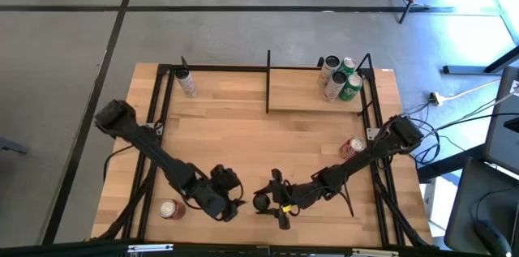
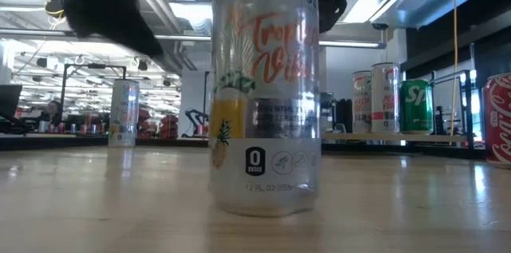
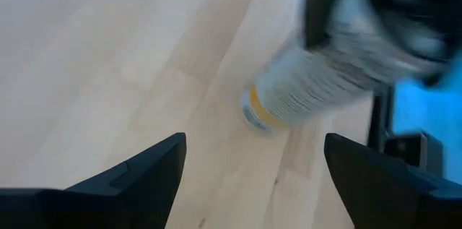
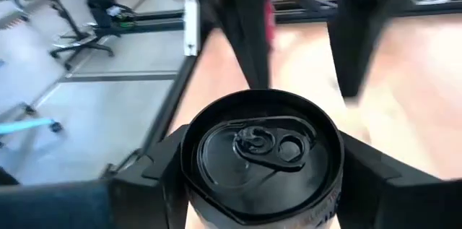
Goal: Place canned beverage on shelf
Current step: Put the bottom white yellow soda can on the shelf
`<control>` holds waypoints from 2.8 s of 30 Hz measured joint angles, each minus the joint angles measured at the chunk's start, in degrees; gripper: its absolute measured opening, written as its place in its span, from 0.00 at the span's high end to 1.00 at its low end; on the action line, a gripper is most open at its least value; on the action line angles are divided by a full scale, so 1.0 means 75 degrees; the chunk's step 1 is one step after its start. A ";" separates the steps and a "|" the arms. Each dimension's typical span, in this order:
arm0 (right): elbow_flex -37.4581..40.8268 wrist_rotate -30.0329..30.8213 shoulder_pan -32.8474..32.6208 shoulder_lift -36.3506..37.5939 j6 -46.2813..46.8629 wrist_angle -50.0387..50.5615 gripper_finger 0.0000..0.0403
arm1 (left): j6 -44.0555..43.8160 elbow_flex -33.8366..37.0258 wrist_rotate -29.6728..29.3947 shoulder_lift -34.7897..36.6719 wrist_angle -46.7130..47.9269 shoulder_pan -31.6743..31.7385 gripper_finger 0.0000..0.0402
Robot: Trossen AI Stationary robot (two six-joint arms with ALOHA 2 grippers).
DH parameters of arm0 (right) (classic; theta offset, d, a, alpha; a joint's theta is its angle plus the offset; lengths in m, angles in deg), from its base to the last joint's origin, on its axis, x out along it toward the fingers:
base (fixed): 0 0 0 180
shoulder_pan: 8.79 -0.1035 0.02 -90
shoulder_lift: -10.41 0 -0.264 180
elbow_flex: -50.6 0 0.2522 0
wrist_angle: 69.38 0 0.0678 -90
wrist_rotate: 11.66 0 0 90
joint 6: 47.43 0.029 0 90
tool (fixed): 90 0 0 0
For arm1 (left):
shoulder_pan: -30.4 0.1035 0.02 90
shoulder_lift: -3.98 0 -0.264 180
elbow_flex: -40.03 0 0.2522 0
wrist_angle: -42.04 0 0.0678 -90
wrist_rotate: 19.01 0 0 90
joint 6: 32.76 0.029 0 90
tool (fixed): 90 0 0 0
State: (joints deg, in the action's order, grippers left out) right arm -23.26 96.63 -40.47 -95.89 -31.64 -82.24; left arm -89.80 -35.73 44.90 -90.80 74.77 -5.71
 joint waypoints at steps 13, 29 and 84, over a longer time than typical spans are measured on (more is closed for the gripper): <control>0.0011 0.1511 0.1447 0.3030 0.0036 0.3068 0.44 | 0.1919 0.0000 0.0038 0.3373 0.2431 0.0419 0.19; 0.0006 -0.0006 0.6840 0.4516 -0.1009 0.5562 0.44 | 0.4104 0.0000 -0.0247 0.4461 0.2522 0.1664 0.19; 0.1171 -0.2720 0.9728 0.3413 -0.2279 0.3483 0.19 | 0.3081 0.0000 -0.1968 0.4441 0.2320 0.2122 0.19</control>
State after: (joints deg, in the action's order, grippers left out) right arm -14.47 76.23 32.49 -70.29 -48.73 -56.12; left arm -66.69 -35.73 30.15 -57.50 92.18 10.20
